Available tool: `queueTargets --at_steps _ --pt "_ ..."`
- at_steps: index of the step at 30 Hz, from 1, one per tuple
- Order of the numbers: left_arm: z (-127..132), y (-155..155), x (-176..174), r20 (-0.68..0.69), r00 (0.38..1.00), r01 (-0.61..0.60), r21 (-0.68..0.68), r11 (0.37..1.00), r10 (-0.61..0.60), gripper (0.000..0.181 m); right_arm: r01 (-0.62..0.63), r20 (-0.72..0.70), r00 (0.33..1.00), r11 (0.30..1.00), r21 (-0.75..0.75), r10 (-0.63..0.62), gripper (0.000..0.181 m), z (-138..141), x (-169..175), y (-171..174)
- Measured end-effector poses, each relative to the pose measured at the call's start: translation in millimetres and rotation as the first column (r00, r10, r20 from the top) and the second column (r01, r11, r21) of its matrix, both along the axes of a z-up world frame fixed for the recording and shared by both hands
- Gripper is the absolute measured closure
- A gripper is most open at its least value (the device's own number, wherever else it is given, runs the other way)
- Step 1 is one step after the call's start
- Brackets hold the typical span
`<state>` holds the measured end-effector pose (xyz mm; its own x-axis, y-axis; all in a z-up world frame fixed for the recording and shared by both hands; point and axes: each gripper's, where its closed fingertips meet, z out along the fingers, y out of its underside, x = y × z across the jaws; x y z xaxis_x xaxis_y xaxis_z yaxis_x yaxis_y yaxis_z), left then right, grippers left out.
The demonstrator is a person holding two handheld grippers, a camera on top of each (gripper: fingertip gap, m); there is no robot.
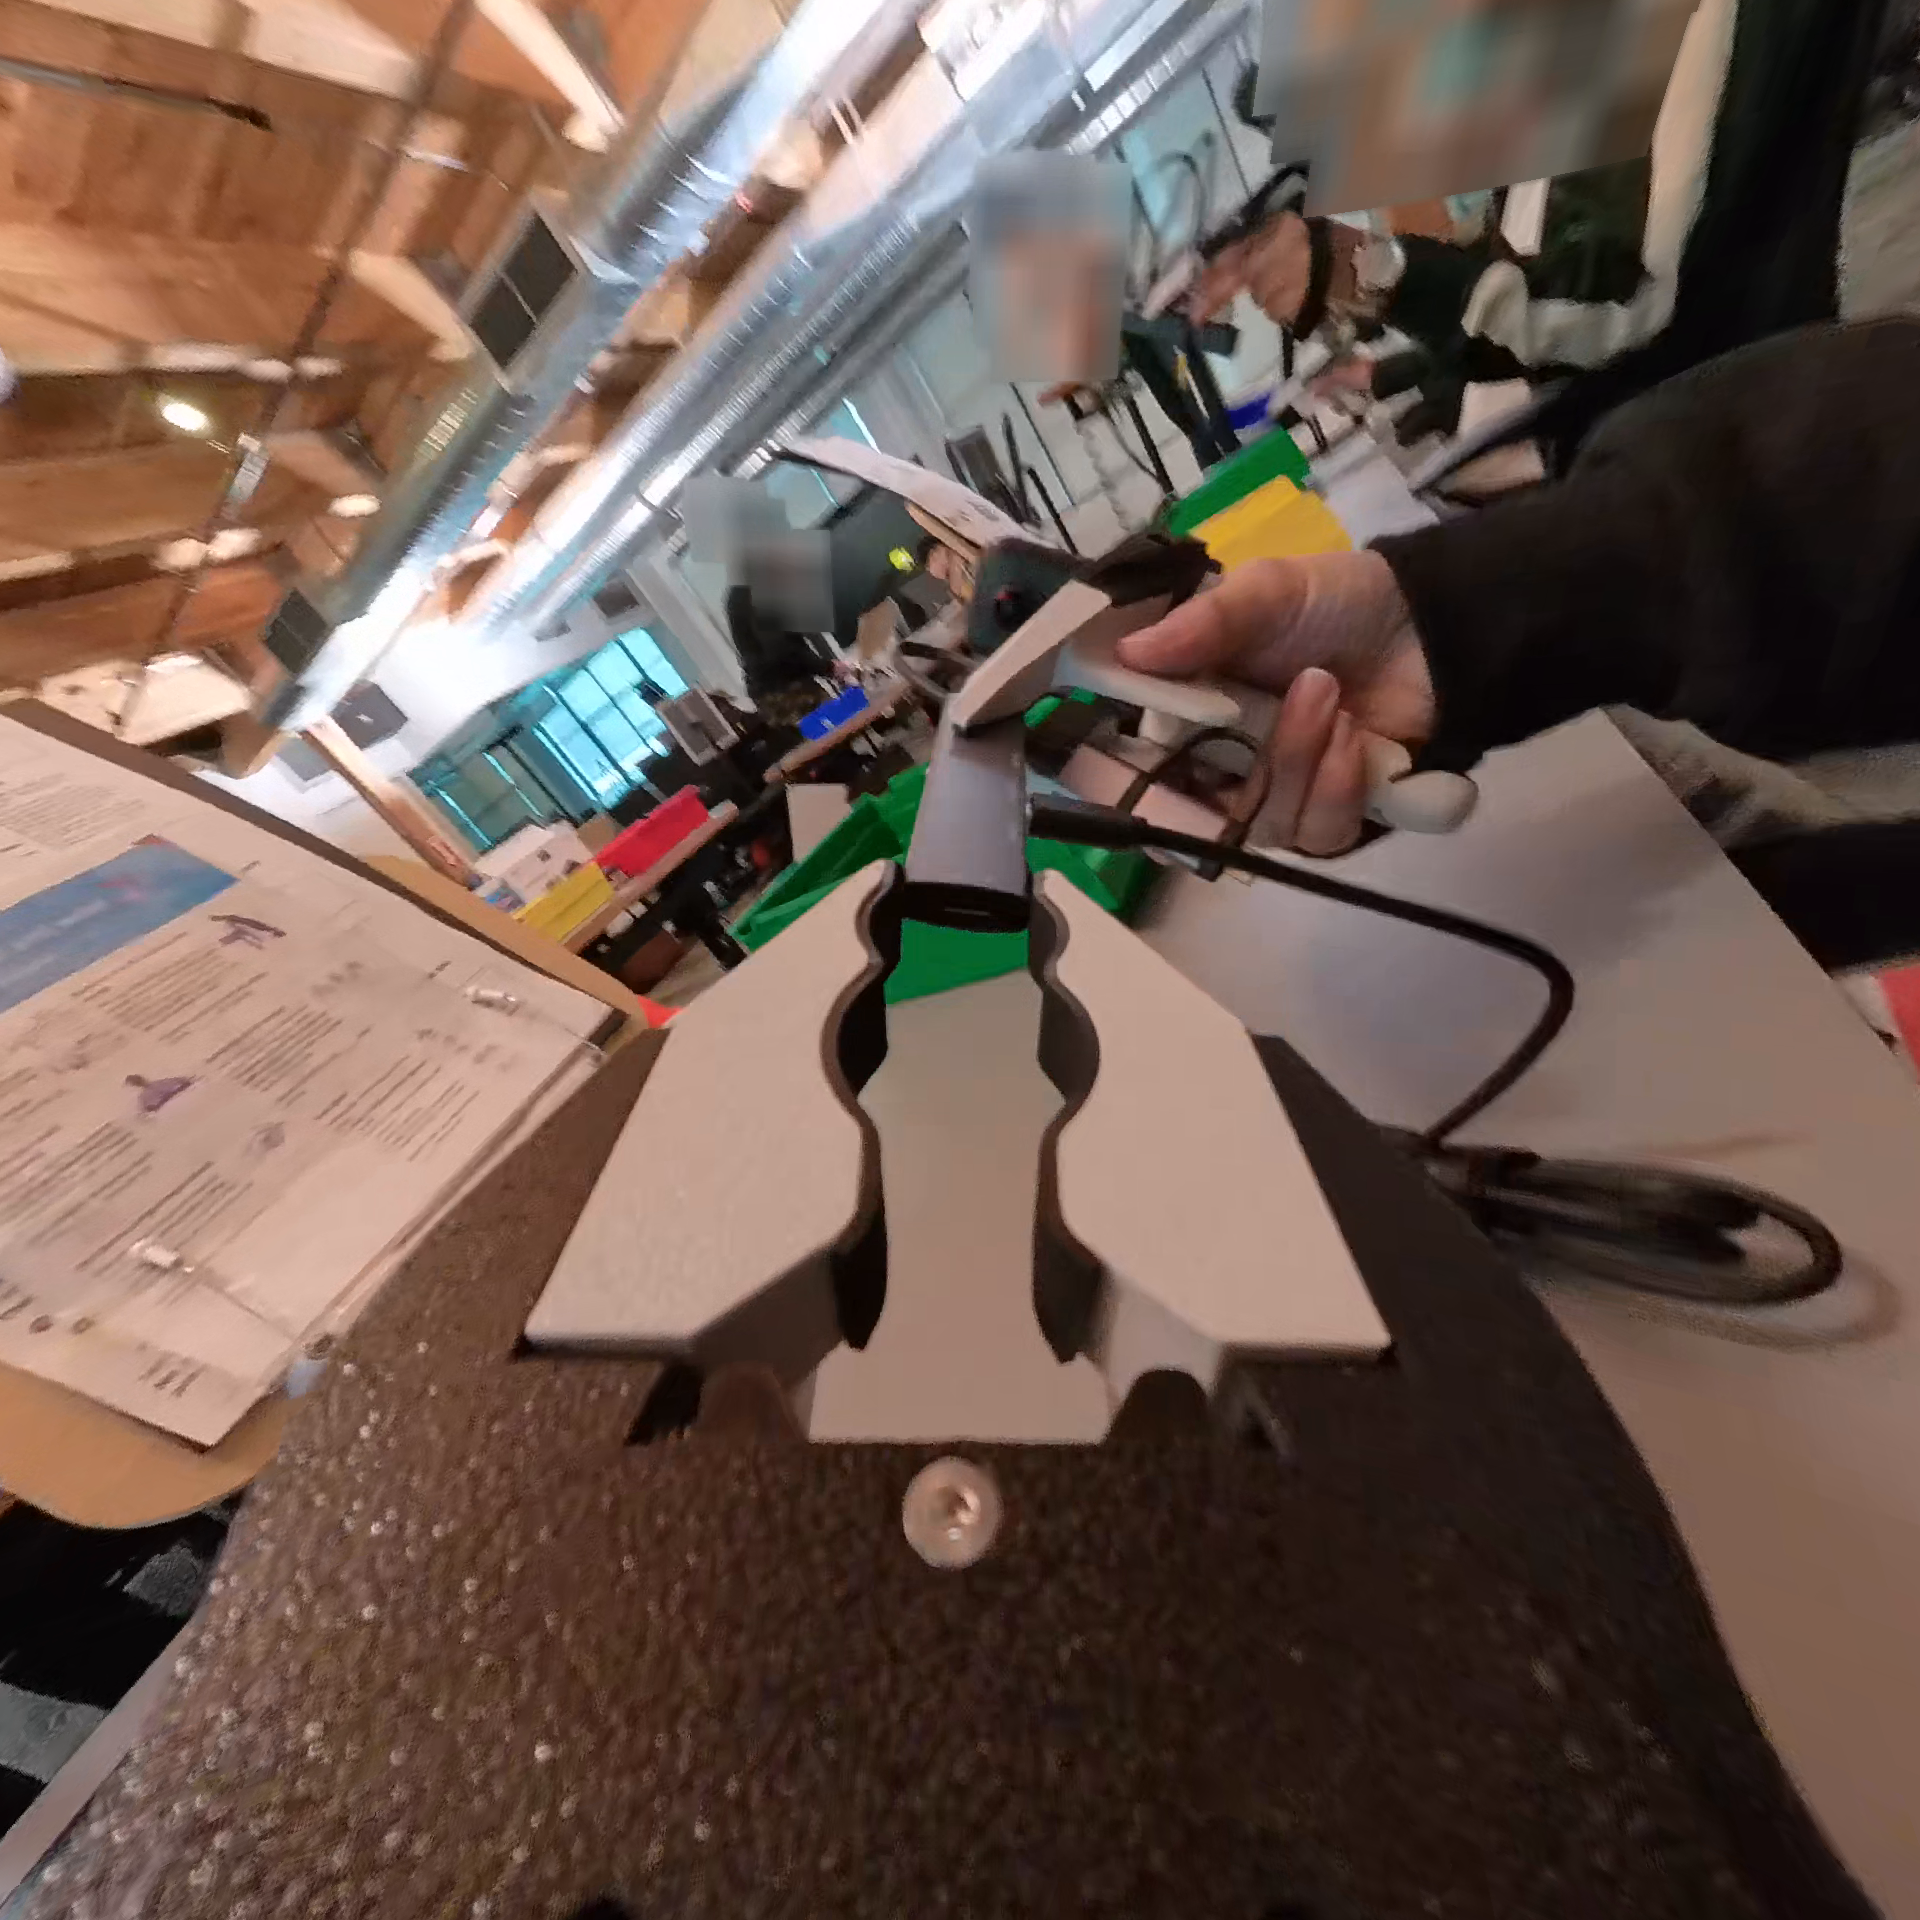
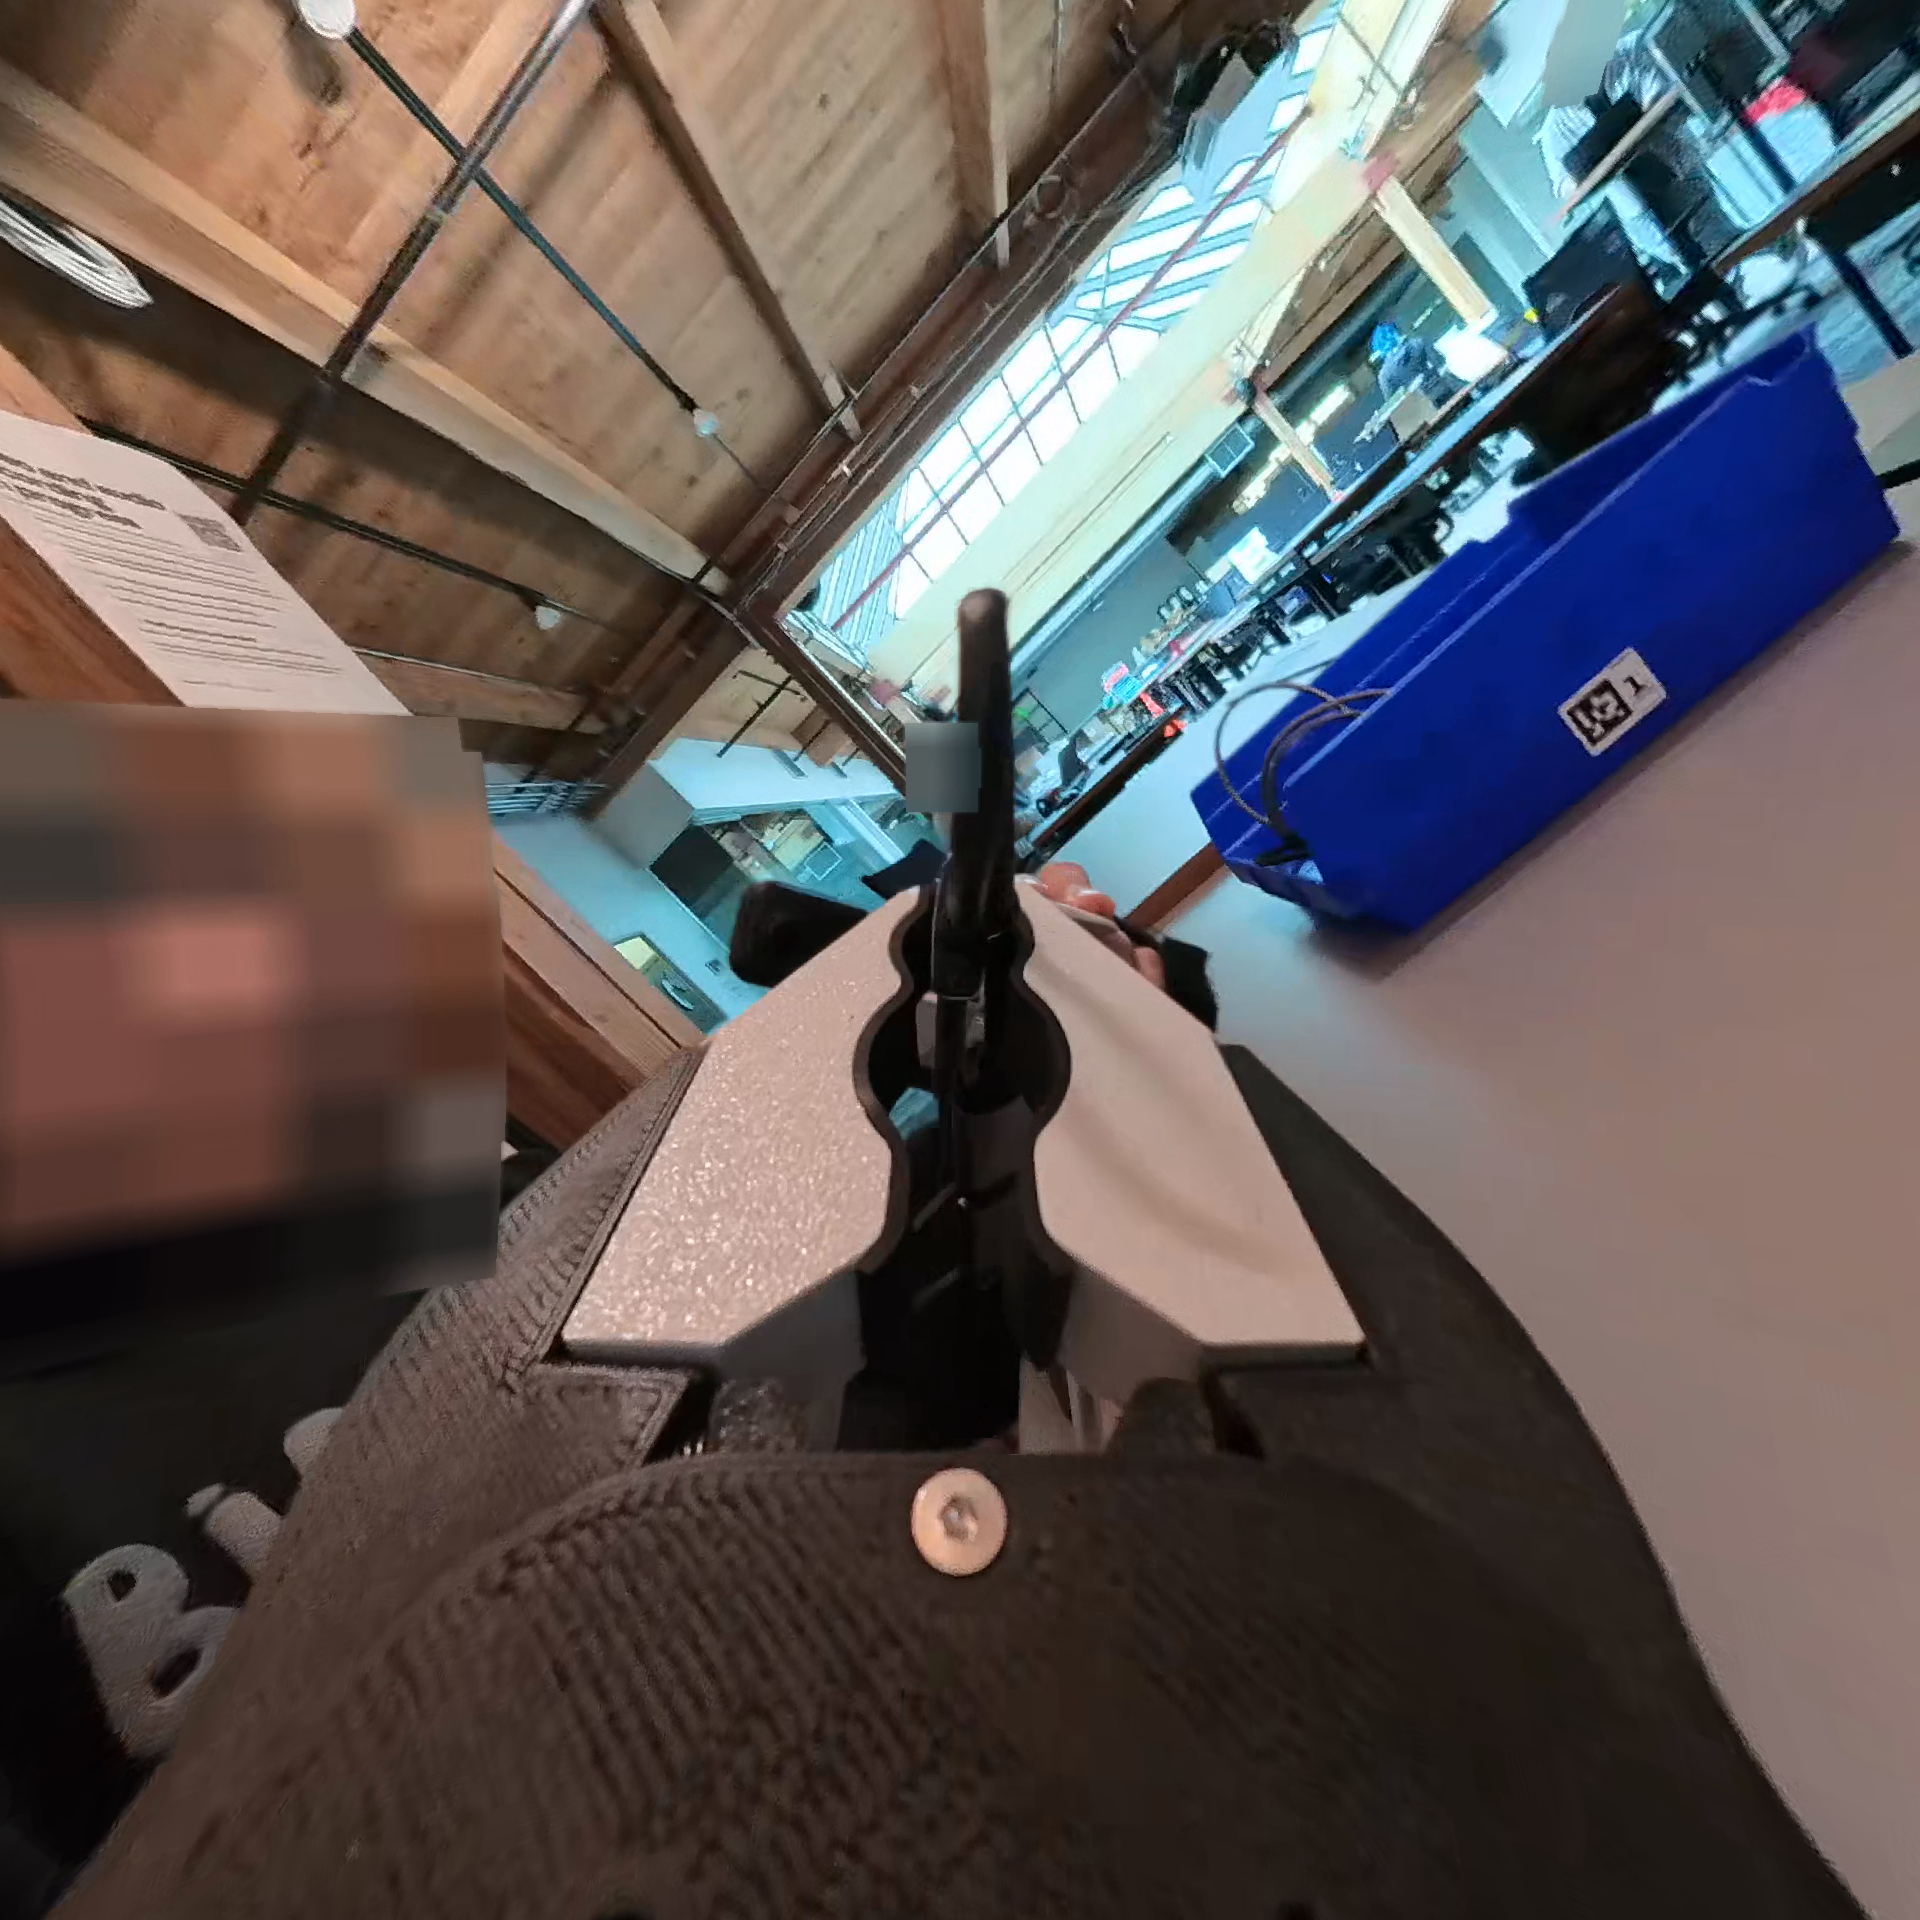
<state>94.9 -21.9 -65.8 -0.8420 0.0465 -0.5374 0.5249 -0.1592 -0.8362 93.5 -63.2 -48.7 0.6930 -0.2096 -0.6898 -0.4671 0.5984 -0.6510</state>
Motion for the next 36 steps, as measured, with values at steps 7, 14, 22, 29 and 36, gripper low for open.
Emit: queueTargets --at_steps 7,14,22,29,36 --pt "21.1 4.2 5.0 0.061 0.992 -0.104 -0.153 0.983 0.114 0.155 0.024 -0.055 0.998 0.998 -0.065 -0.027 0.173 16.7 4.0 15.9" --pt "17.6 -1.2 2.2 0.043 0.993 -0.106 -0.134 0.985 0.112 0.159 0.002 -0.119 0.993 0.993 -0.119 -0.016 0.173 14.7 4.9 11.8" --pt "11.8 -5.5 5.6 -0.006 0.994 -0.111 -0.113 0.987 0.111 0.16 -0.014 -0.139 0.99 0.995 -0.099 0.001 0.173 7.9 10.3 7.4" --pt "1.9 -10.2 17.5 -0.135 0.981 -0.15 -0.05 0.987 0.142 0.16 -0.004 -0.16 0.987 0.996 -0.085 -0.01 0.173 1.7 27.7 2.0" --pt "-19.7 -22.1 57.6 -0.428 0.842 -0.347 0.038 0.937 0.329 0.159 0.41 0.077 0.897 0.757 -0.508 -0.434 0.096 -25.4 60.4 -29.4"
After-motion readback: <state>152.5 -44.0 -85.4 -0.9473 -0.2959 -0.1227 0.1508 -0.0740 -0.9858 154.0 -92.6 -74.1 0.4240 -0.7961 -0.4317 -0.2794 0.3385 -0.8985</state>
